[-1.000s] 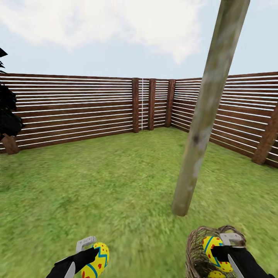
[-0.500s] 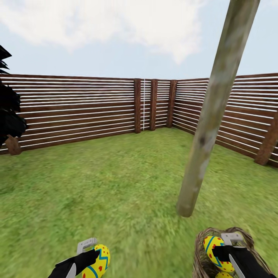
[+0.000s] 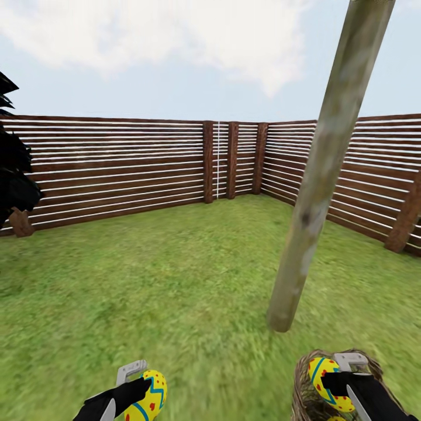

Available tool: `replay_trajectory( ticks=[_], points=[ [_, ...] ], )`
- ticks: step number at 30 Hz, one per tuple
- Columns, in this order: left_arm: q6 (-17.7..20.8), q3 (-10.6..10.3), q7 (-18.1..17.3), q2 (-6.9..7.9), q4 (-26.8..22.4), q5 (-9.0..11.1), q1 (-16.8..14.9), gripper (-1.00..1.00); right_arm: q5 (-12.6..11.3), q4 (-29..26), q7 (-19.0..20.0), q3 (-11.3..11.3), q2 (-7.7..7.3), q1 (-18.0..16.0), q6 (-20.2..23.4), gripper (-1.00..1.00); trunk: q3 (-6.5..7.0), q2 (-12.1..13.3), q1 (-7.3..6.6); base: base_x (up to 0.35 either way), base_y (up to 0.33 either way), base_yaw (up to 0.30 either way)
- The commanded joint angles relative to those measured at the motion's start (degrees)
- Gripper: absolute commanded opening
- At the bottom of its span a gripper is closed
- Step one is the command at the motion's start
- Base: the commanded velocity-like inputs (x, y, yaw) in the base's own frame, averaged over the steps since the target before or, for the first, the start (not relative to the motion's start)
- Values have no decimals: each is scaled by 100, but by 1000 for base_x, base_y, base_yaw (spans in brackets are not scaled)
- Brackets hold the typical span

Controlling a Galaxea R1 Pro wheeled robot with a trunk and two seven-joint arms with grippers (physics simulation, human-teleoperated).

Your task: Take the three Easter eggs out of the wicker basket on the lawn in the garden, then place them on the lawn next to a single tree (choose any tree) so that all three eggs are next to the same tree and none are left in the basket.

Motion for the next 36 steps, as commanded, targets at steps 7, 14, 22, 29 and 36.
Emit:
replay_trajectory(
  ticks=[7,14,22,29,36],
  points=[
    [53,44,-29,-8,-11,31,-2,-100,-37,-8,-21,11,1,-2,23,-100,120,279,-155,0,0,0],
    [53,44,-28,-8,-11,31,-3,-100,-42,-8,-20,13,-5,-2,26,-100,246,560,-309,0,0,0],
    [36,63,-65,8,-19,79,-7,-100,-37,-8,-21,13,-2,-2,29,-100,336,761,-419,0,25,0],
    [44,53,-46,2,-14,37,-6,-100,-37,-5,-21,5,-5,-2,31,-100,336,761,-419,0,316,0],
    [44,46,-45,1,-12,31,-3,-100,-37,1,-21,4,-6,-2,31,-100,336,761,-419,0,334,0]
  ],
)
